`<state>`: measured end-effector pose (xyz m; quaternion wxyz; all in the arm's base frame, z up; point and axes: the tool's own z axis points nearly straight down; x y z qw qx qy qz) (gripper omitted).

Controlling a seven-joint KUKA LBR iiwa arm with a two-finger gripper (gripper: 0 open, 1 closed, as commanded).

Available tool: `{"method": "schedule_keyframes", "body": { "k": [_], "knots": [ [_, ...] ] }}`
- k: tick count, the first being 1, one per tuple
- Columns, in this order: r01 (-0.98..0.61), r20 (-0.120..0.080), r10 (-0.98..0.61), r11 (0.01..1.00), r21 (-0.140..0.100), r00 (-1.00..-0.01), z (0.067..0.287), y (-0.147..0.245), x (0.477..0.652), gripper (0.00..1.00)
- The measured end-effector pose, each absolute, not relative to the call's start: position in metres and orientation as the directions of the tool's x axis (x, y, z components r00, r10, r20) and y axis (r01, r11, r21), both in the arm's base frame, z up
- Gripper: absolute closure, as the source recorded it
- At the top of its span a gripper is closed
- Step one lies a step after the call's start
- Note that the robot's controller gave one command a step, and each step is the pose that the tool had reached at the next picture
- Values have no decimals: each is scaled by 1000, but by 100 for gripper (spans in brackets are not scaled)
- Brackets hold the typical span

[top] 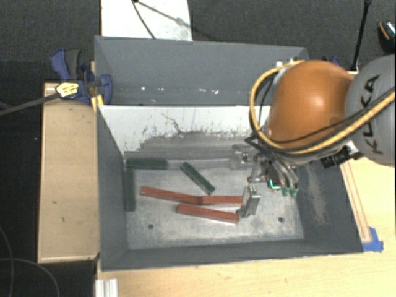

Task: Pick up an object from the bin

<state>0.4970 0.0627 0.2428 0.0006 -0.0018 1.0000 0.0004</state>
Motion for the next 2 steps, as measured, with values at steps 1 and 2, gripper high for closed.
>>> {"method": "schedule_keyframes", "body": {
  "k": [1, 2],
  "knots": [
    [-183, -3, -183, 983, 1, -983, 84, 84, 480, 0],
    [-334, -5, -334, 942, 0, -942, 70, 92, 495, 0]
  ]
}}
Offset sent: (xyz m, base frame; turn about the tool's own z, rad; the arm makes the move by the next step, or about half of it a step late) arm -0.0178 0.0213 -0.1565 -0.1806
